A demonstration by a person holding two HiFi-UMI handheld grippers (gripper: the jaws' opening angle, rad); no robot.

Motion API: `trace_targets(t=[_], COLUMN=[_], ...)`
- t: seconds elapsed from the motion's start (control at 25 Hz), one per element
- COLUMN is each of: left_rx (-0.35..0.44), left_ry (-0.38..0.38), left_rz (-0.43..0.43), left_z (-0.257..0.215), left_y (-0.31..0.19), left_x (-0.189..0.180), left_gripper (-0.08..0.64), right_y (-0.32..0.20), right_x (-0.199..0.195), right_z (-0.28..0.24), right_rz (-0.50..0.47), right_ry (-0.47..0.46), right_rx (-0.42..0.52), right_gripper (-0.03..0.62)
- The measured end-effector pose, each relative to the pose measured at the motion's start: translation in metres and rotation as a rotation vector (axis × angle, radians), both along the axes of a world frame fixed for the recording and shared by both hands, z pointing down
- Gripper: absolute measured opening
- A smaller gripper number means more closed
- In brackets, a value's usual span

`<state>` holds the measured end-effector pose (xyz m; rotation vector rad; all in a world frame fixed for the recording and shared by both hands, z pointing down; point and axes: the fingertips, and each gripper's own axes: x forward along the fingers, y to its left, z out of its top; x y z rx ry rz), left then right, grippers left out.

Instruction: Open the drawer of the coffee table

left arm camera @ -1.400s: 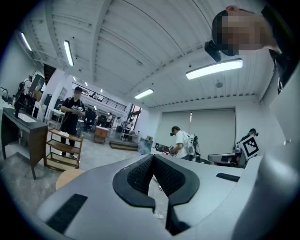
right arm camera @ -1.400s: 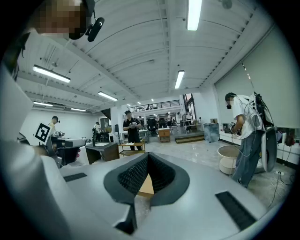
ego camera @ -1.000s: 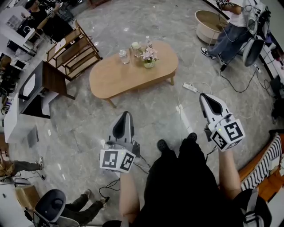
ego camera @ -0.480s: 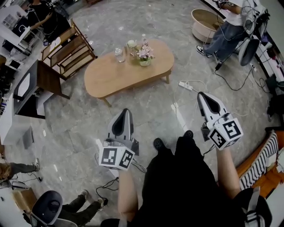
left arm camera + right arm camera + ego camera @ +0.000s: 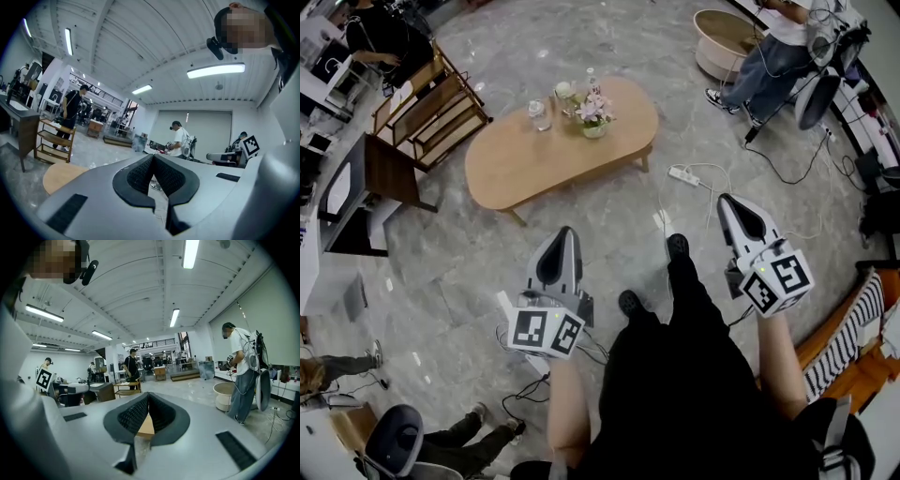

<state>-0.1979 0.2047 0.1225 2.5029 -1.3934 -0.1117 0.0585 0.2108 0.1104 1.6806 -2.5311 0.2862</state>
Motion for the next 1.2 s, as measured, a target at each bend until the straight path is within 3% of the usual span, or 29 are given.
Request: trace_targets(t=[0.32,0.6,0.88,1.04,1.2], left_rx=[-0.033,-0.069,-0.123,-0.163,-0.214], left_ry=[-0.043,-0.089,-0.091,-0.129,-0.121], left_rz=[-0.071,-0.128,-0.182,-0.262,-0.32], left_z=[0.005,0.01,0.025,0.044,0.069], left_y=[-0.05,-0.104,-0.149,-0.166,-0.176], left_x=[0.017,0.06,0.118,0.131,0.136], left_gripper=[0.012,0.012,0.012,0.012,0.012], right_y=[-0.076,-0.155,-0.215,-0.24,-0.255], right_x=[0.013,0.045,0.085,0.085,0.079], right_z=[0.017,0.033,0.068,0.099,0.129], right_rz=[-0.081,-0.165,-0.27,-0.364,-0.437], right_ry=[-0.037,-0.074,-0.056,-0.032,-0.012], right_rx=[-0.03,-0.051,-0.121,-0.176,-0.227], right_gripper=[0.012,0.012,0.012,0.012,0.012])
